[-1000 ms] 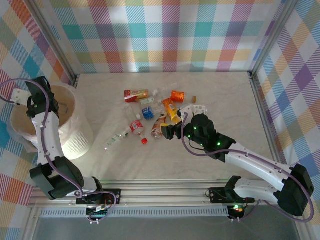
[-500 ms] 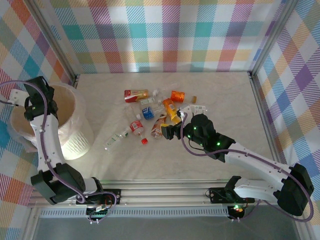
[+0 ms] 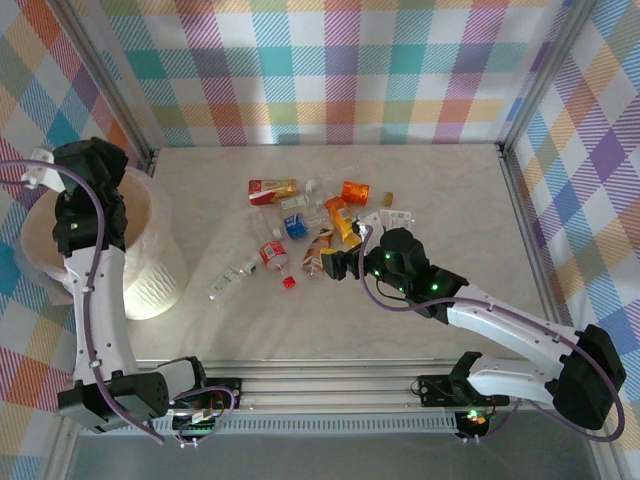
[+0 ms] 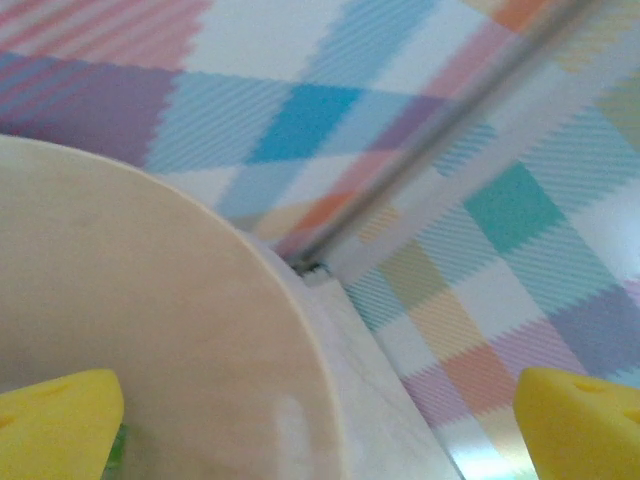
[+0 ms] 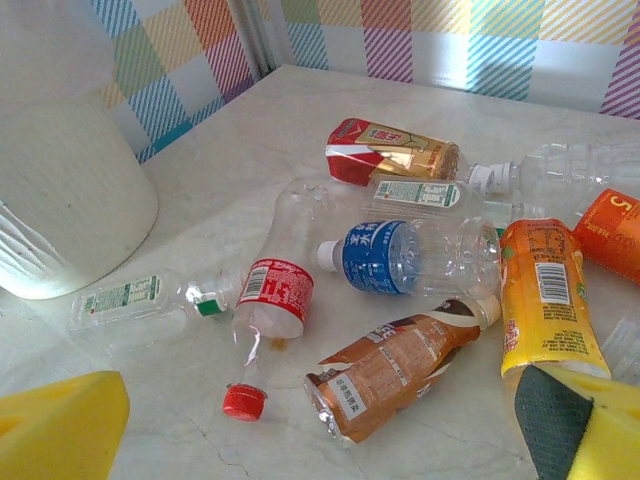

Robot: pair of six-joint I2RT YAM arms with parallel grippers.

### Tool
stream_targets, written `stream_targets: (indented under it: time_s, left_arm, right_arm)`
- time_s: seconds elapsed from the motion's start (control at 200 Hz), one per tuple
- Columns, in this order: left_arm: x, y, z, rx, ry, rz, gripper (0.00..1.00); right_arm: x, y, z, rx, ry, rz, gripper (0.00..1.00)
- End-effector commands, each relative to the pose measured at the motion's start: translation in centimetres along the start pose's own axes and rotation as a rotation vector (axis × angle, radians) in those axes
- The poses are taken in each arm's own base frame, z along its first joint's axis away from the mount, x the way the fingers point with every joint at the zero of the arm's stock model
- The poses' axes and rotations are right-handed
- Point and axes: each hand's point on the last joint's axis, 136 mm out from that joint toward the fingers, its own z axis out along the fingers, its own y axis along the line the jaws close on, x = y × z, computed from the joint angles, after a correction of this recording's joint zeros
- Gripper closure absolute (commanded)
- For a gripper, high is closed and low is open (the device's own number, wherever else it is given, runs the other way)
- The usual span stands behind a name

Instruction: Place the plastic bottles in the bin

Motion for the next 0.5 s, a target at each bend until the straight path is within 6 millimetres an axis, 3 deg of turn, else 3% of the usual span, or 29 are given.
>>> stream_targets:
  time_s: [0.0,0.22,0.495]
  left_arm:
    - [0.5,-4.0,-1.7,0.132,0.023,0.065,0.0]
    - [5.8,-9.6,-3.6,0.279,0.157,0.222,0.0]
    - [14.8,-13.6,-6.3,0.392,0.342,0.519,0.0]
  right_arm:
    - [-0.2,-0.3,0.0,0.015,-0.023,0.023,0.0]
    - [1.0,-1.9,0.1,0.095,-0.002,0.086,0.0]
    - [2.6,-2.7,0.4,0.135,0.05,0.144,0.0]
